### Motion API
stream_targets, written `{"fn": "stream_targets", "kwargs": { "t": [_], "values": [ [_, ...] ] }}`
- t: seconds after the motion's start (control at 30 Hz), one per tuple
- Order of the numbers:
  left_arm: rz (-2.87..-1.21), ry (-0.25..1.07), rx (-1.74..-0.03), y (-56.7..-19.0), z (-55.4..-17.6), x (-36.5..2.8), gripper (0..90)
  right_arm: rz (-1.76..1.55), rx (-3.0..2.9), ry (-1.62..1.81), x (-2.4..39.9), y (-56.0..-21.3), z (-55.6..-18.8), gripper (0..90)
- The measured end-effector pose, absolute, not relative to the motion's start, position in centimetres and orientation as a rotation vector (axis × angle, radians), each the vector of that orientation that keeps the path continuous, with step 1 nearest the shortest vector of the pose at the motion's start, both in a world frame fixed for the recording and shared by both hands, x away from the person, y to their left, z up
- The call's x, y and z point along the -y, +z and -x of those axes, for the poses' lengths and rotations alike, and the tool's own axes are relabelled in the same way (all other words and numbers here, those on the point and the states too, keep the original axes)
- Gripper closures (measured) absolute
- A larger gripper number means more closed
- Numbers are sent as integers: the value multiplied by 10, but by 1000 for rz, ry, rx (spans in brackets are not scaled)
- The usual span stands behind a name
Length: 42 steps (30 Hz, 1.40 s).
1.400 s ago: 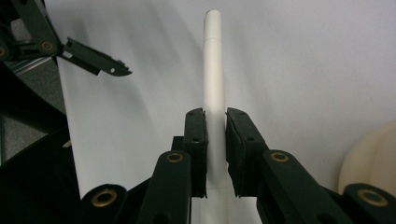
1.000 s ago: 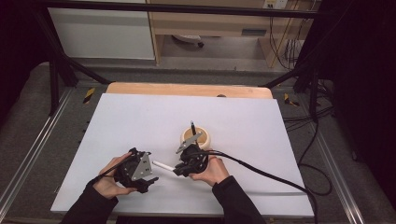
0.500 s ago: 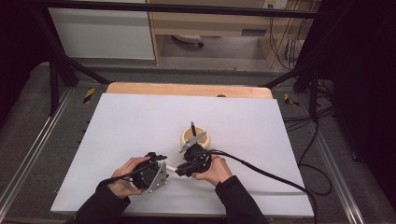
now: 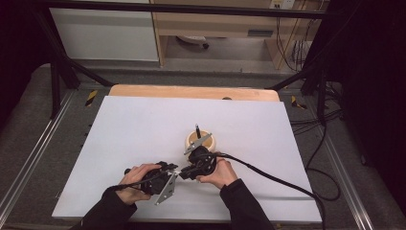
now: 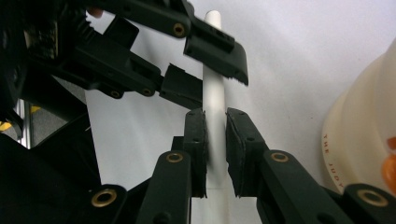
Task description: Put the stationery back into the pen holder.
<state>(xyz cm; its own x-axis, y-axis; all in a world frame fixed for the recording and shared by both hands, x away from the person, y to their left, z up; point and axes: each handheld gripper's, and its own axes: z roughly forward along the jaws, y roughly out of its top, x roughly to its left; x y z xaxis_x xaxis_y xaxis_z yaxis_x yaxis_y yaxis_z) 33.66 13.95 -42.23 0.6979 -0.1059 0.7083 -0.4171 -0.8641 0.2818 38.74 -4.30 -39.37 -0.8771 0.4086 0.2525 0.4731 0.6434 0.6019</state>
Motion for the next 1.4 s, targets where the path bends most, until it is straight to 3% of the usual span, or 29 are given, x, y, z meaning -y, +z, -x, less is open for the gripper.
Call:
{"fn": "stream_targets", "kwargs": {
  "t": [0.37, 0.87, 1.1, 1.4],
  "values": [
    [-2464, 1064, 504, -424, -333, -134, 762, 747, 2762, -1062, 43, -393, -388, 791],
    [-2481, 1088, 511, -424, -332, -135, 782, 755, 2765, -1087, 44, -392, -387, 780],
    [-2508, 1064, 467, -426, -334, -142, 782, 764, 2788, -1135, 50, -380, -383, 694],
    [-2536, 1033, 361, -424, -336, -156, 782, 836, 2809, -1223, 68, -371, -378, 507]
  ]
}}
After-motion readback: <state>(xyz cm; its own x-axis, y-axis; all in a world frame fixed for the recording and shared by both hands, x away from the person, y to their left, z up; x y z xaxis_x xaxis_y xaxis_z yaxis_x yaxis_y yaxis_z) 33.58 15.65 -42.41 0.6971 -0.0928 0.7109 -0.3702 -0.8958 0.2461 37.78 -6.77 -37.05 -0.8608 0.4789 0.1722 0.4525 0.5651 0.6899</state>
